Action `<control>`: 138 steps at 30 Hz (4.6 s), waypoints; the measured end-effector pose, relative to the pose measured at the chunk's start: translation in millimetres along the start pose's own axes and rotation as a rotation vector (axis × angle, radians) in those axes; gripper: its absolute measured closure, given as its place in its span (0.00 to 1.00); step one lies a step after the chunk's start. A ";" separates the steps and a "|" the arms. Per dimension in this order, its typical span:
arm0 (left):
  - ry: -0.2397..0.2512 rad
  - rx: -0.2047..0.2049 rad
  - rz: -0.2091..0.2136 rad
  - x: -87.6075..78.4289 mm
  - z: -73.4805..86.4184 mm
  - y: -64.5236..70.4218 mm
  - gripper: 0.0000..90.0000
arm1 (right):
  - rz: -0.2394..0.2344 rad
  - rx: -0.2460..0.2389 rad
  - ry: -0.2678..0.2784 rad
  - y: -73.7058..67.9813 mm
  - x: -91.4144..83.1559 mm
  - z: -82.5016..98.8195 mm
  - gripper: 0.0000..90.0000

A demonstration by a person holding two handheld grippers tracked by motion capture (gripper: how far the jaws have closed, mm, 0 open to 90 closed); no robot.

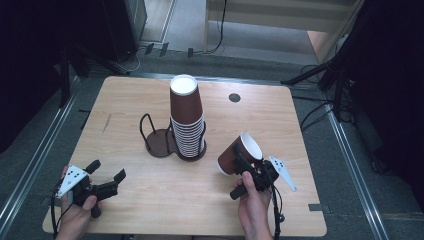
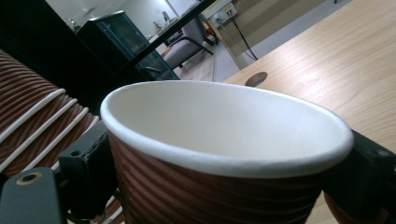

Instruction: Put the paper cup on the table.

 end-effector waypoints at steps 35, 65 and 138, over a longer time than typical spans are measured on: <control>-0.063 -0.029 -0.087 -1.5 4.3 -29.4 0.00 | 0.078 -0.350 0.120 20.7 47.8 0.4 0.12; -0.065 -0.013 -0.092 -1.5 4.7 -27.4 0.00 | 0.153 -0.507 0.176 53.0 85.4 -6.4 0.11; -0.042 -0.008 -0.041 -2.8 4.1 -26.4 0.00 | 0.101 -0.559 0.094 56.4 71.7 3.2 0.00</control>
Point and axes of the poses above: each handheld gripper's, and its own axes: x roughly forward along the jaws, z roughly out of its underside, y roughly to its right, the point moved 4 cm from there along x, roughly forward along the jaws, and after that the axes turned 5 degrees about y, right-handed, at the moved point
